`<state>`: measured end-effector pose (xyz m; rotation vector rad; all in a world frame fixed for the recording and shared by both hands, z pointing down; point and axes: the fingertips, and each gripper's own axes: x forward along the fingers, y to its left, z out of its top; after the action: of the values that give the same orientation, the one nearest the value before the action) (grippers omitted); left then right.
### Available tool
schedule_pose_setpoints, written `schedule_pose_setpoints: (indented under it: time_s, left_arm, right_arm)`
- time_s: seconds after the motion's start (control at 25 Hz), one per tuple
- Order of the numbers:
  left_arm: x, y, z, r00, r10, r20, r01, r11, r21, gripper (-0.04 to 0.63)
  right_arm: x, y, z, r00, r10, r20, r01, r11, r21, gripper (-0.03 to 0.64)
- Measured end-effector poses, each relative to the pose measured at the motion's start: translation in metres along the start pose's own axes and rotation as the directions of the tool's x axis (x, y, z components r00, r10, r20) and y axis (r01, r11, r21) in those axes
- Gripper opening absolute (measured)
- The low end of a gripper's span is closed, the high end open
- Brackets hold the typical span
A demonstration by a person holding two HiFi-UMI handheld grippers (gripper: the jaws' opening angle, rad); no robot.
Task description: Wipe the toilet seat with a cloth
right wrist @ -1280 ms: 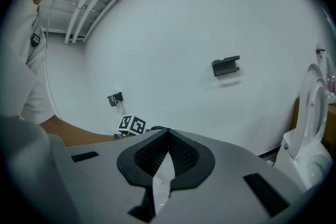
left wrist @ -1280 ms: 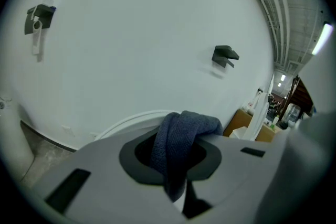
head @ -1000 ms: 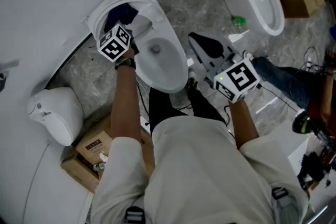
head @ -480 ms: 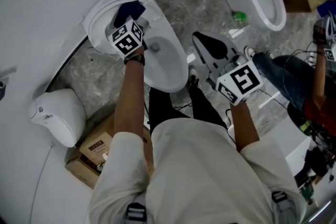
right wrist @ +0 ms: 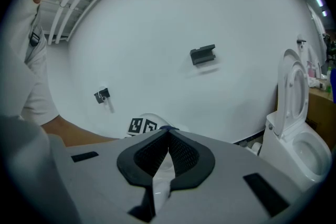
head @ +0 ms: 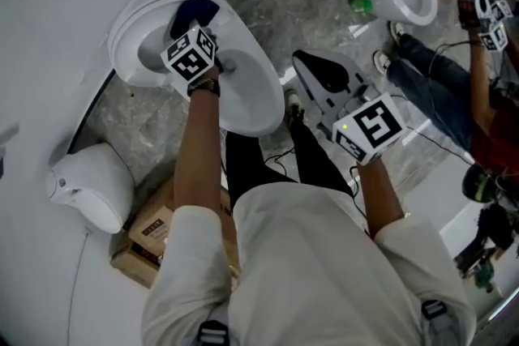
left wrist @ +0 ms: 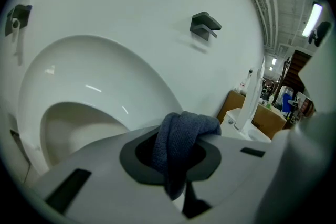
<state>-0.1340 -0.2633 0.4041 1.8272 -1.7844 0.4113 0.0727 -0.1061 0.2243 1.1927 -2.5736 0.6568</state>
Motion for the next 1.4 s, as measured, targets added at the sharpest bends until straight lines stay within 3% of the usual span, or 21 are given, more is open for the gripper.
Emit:
schedule_pose_setpoints:
  time_s: [0.16, 0.4, 0.64, 0.96, 1.2, 1.4]
  left_arm:
    - [0.003, -0.004, 0.002, 0.999, 0.020, 0.036, -0.020, 1.000, 0.019, 0.034]
    - [0.010, -0.007, -0.008, 0.994, 0.050, 0.095, -0.064, 0.986, 0.154, 0.034]
    - [-0.001, -0.008, -0.003, 0.988, 0.049, 0.143, -0.069, 0.988, 0.139, 0.034]
    - [-0.005, -0.013, -0.018, 0.994, 0.029, 0.110, -0.048, 0.983, 0.176, 0.034]
    - [0.017, -0.014, -0.063, 1.000, -0.001, -0.030, 0.005, 0.990, 0.141, 0.032]
    - [0.034, -0.023, -0.080, 0.998, 0.002, -0.061, 0.008, 0.986, 0.169, 0.033]
  right_arm:
    - [-0.002, -0.004, -0.010, 1.000, -0.007, -0.007, 0.007, 1.000, 0.011, 0.028]
    - [0.005, -0.011, -0.035, 0.999, -0.013, -0.033, 0.015, 0.998, 0.059, 0.028]
    - [-0.001, -0.007, -0.040, 0.999, -0.021, -0.034, 0.023, 0.998, 0.060, 0.028]
    - [-0.010, -0.005, -0.043, 0.999, -0.022, -0.046, 0.024, 0.999, 0.045, 0.028]
    - [-0.014, -0.006, -0.052, 0.998, -0.032, -0.062, 0.034, 0.999, 0.036, 0.028]
    - [-0.021, -0.009, -0.062, 0.996, -0.052, -0.074, 0.056, 0.997, 0.050, 0.028]
